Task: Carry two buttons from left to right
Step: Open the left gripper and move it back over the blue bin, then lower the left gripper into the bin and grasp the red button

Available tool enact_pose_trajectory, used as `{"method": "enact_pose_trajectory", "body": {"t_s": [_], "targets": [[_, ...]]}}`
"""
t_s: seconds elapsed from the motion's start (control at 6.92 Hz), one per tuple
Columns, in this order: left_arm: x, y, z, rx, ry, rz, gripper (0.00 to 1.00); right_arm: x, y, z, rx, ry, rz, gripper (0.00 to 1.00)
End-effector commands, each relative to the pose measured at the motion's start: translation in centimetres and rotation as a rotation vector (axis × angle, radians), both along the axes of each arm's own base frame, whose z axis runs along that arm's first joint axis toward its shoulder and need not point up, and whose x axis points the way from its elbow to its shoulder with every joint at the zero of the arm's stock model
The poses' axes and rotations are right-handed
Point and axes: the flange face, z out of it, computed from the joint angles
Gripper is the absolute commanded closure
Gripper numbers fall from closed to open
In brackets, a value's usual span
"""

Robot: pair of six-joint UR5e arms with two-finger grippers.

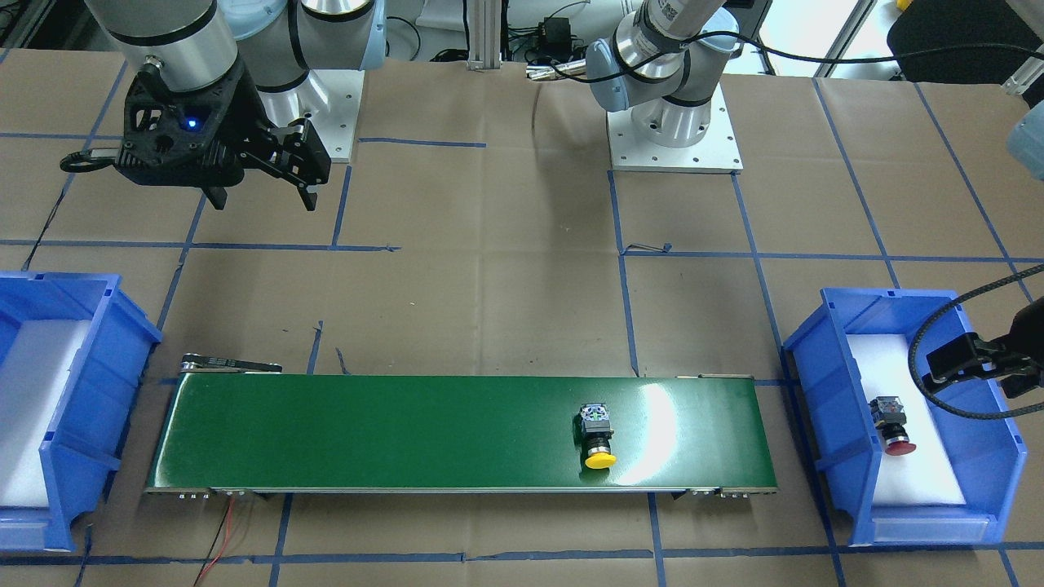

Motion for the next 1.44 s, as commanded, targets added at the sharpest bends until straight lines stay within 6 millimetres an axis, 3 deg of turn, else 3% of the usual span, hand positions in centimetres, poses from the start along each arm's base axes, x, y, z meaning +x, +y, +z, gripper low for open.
{"method": "enact_pose_trajectory", "body": {"t_s": [0.0, 0.29, 0.72, 1.01, 1.3], "targets": [[2.4, 1.3, -3.2, -0.023, -0.012, -0.012, 0.01, 0.0, 0.0, 0.0, 0.0, 0.0, -0.001, 0.0], [2.7, 1.7, -6.4, -0.036, -0.015, -0.016, 0.01, -0.1, 0.0, 0.0, 0.0, 0.0, -0.002, 0.0], [1.4, 2.1, -10.7, -0.08, -0.024, 0.007, 0.01, -0.8, -0.2, 0.0, 0.003, -0.003, -0.017, 0.0], [2.1, 2.4, -13.8, -0.082, -0.024, 0.015, 0.01, -0.9, -0.3, 0.0, 0.003, -0.003, -0.019, 0.0], [2.1, 2.1, -15.3, -0.068, -0.015, 0.015, 0.01, -0.9, -0.3, 0.0, 0.003, -0.004, -0.019, 0.0]]}}
